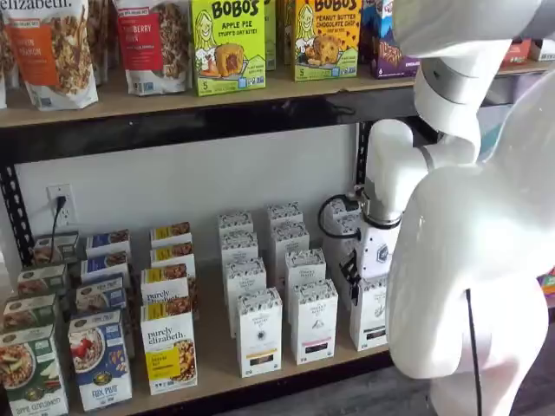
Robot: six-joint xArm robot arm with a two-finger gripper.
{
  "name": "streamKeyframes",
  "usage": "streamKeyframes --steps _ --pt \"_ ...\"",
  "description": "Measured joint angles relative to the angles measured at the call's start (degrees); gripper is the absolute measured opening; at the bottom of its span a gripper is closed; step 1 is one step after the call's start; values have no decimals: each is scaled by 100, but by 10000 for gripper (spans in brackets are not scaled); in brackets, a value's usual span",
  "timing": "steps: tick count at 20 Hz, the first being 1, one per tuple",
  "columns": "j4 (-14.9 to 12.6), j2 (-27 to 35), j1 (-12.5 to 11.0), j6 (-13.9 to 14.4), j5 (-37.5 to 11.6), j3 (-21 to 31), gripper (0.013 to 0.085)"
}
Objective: Pick up the white box with a green strip in the middle, on the bottom shelf, the sixth box from the left
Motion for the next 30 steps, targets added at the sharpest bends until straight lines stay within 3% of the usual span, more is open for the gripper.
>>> streamKeyframes --steps 2,3,5,6,9,12,13,15,24,30 --pt "-550 244 -80 432 -86 -139 850" --pt "-659 361 -116 498 -120 -206 850" --pt "-1157 586 -206 882 -208 -331 850" --pt "-1221 689 -231 915 -225 -394 850" --pt "-924 994 -287 587 -429 -524 850" --pt "-113 1321 -289 -173 -717 -656 850" --pt "-117 1455 -314 -186 -804 -732 850" --pt "-537 1705 -384 148 -859 -928 850" --pt "-345 2514 -429 -83 -999 -1525 850" --pt "-504 2987 -487 23 -1178 -1916 850"
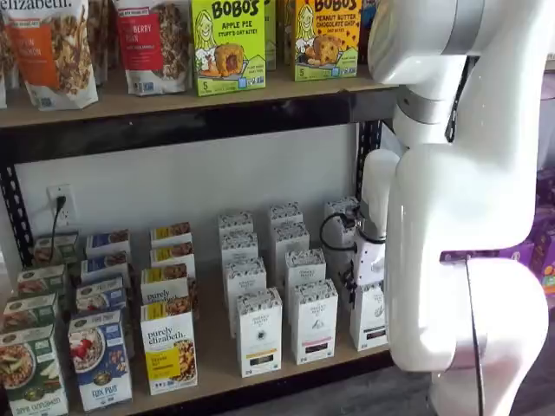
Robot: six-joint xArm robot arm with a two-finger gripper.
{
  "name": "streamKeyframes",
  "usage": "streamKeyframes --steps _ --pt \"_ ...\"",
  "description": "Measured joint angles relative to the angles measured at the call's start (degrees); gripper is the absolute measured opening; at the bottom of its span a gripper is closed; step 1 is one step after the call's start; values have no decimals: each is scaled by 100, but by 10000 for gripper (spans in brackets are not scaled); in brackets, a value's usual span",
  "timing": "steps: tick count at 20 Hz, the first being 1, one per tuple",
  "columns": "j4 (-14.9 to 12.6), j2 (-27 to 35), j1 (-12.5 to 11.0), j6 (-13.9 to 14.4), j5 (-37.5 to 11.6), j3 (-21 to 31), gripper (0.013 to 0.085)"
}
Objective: Pick up the white box with a green strip in the middle, on the bottom shelf, the sixth box from the left
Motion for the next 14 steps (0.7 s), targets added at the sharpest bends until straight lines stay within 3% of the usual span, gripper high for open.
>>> streamKeyframes --steps 2,4,7,10,14 --pt "-245 158 -58 186 -15 -166 850" --pt "-316 346 -107 201 21 -371 850" --pt "-184 623 -170 6 77 -682 850" --pt "-308 1000 -287 10 129 -1131 850" --pt "-67 1399 -400 -342 191 -1646 850"
